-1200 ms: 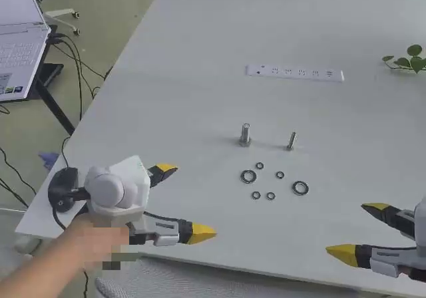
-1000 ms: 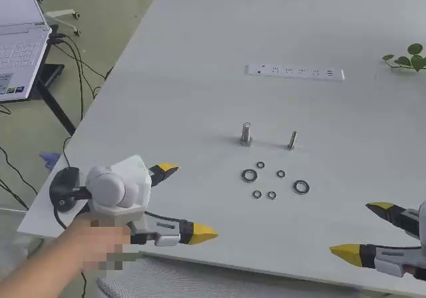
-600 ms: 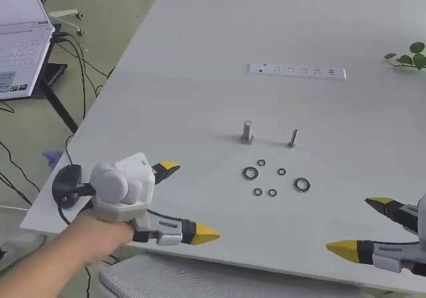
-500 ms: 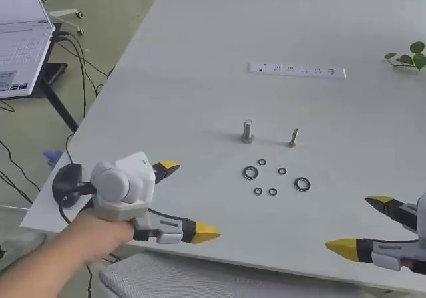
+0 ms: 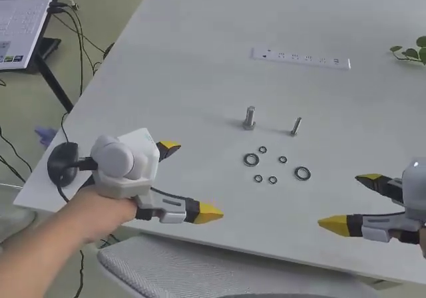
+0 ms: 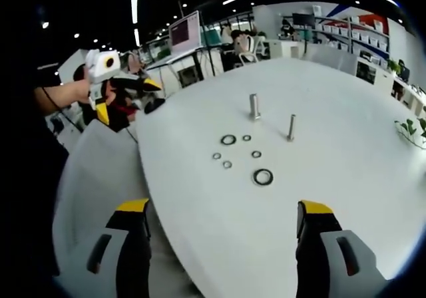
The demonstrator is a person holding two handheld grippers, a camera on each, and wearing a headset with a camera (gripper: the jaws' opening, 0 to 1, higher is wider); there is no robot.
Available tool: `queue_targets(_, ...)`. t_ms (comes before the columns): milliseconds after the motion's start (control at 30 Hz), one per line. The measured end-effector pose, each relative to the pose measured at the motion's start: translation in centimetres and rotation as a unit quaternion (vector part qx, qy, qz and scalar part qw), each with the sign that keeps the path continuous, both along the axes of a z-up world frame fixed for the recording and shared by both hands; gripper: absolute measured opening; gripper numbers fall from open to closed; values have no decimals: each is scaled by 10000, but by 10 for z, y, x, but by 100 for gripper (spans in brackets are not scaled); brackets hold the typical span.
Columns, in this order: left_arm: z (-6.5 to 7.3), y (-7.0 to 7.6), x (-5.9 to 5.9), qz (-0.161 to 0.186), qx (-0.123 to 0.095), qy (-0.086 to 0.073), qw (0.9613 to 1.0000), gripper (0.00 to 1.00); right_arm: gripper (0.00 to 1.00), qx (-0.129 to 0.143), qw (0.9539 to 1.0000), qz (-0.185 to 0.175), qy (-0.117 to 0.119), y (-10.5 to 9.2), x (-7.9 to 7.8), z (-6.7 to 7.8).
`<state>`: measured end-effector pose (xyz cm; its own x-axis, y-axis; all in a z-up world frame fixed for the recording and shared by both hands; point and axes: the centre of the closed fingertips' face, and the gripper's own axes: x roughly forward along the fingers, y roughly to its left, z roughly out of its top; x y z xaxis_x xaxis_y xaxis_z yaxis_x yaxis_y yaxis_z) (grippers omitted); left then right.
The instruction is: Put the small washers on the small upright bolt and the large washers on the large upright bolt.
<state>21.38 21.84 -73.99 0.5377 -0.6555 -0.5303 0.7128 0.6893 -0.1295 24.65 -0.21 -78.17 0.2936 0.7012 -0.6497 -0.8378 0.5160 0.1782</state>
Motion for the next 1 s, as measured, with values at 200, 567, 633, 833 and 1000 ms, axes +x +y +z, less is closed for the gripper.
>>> queue_targets(200,-5,-3,-1,-181,-74,16,9998,99,92,-184,9998,88,-20,13,10,0)
queue_targets(567,-8,-1,-1,-448,-110,0,9989,96,82,-615,9979,152,-107,24,38,6)
queue_targets(633,-10,0,0,-493,-8,-13,9988,96,79,-693,9972,235,-171,28,45,6)
queue_targets(833,-6,-5,2,-497,-148,45,9986,95,72,-1001,9933,556,-164,40,57,-1)
queue_targets(1000,-4,-11,2,-483,-400,179,9979,95,69,-1506,9818,1062,-467,46,69,-11)
